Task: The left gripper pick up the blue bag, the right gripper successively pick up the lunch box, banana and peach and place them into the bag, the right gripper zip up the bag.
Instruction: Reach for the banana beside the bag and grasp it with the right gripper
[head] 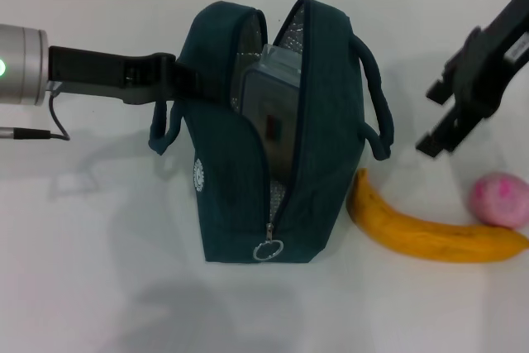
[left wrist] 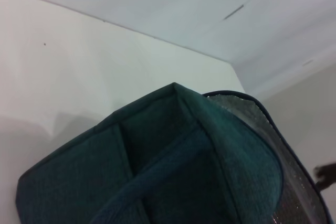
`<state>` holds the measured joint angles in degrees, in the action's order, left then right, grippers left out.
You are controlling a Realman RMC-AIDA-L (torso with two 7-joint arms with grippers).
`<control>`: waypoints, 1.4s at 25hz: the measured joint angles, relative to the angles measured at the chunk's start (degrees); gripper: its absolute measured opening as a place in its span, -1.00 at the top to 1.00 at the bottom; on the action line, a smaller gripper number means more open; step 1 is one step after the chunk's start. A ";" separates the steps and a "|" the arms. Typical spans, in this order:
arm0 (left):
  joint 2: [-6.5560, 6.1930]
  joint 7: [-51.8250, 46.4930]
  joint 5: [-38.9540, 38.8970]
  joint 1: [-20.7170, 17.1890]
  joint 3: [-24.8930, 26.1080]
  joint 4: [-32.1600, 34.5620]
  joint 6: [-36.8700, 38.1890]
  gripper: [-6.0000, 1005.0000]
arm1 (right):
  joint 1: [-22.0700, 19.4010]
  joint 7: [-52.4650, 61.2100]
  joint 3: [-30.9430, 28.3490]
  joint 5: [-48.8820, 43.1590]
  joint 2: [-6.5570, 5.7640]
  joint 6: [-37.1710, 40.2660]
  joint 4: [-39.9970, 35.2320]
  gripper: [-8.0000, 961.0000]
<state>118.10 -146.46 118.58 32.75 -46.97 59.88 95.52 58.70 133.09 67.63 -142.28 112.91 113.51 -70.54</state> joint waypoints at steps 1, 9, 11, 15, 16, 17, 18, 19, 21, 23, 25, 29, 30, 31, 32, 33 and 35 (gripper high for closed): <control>0.03 0.00 0.00 -0.01 0.12 -0.02 0.00 0.90 | 0.32 -0.08 1.08 -2.49 1.33 0.07 -0.01 -0.79; 0.47 -0.03 -0.43 0.16 0.18 -0.03 -0.04 0.90 | 0.26 2.43 13.19 -4.95 3.09 -5.82 6.21 -0.79; 0.46 -0.05 -0.48 0.20 0.19 -0.03 -0.09 0.90 | 0.13 2.92 14.98 -4.62 3.20 -6.74 7.40 -0.79; 0.47 -0.05 -0.58 0.16 0.22 -0.03 -0.51 0.90 | -0.17 3.65 18.09 -3.26 3.24 -9.01 9.63 -0.79; 0.49 -0.05 -0.59 0.08 0.22 -0.03 -0.65 0.90 | -0.28 3.67 18.82 -2.76 3.25 -9.74 10.17 -0.79; 0.54 -0.05 -0.60 0.00 0.22 -0.03 -0.74 0.90 | -0.38 3.69 19.50 -2.01 3.25 -10.37 10.68 -0.79; 0.58 -0.05 -0.60 -0.05 0.22 -0.03 -0.79 0.90 | -0.43 3.69 20.00 -1.36 3.26 -10.75 11.08 -0.79; 0.61 -0.05 -0.61 -0.09 0.22 -0.03 -0.79 0.90 | -0.44 3.70 20.50 -0.67 3.26 -11.11 11.52 -0.79; 0.65 -0.05 -0.62 -0.12 0.22 -0.03 -0.79 0.90 | -0.44 3.72 21.65 0.27 3.28 -11.79 12.35 -0.79; 0.70 0.01 -0.64 -0.13 0.22 -0.03 -0.79 0.90 | -0.45 3.81 22.48 0.67 3.28 -12.28 12.70 -0.78; 0.72 0.05 -0.64 -0.15 0.22 -0.04 -0.79 0.90 | -0.49 4.23 23.88 1.35 3.28 -13.18 13.17 -0.78; 0.73 0.14 -0.64 -0.23 0.22 -0.05 -0.85 0.90 | -0.61 4.48 25.32 1.60 3.28 -14.20 13.53 -0.78; 0.73 0.18 -0.64 -0.23 0.22 -0.07 -0.87 0.90 | -0.70 4.48 25.59 1.62 3.28 -14.44 13.55 -0.78; 0.73 0.20 -0.64 -0.23 0.22 -0.07 -0.89 0.90 | -0.79 4.49 25.97 1.75 3.28 -14.72 13.59 -0.78; 0.73 0.21 -0.64 -0.23 0.22 -0.08 -0.91 0.90 | -0.82 4.50 26.35 1.91 3.28 -14.91 13.76 -0.78; 0.73 0.22 -0.64 -0.23 0.22 -0.09 -0.94 0.90 | -0.82 4.53 26.70 2.10 3.28 -15.17 14.07 -0.78; 0.73 0.23 -0.64 -0.23 0.22 -0.10 -0.97 0.90 | -0.79 4.59 26.95 2.43 3.28 -15.57 14.71 -0.78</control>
<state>118.83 -146.23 117.93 32.52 -46.76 59.79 94.55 57.91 137.68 94.57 -139.86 116.19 97.93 -55.83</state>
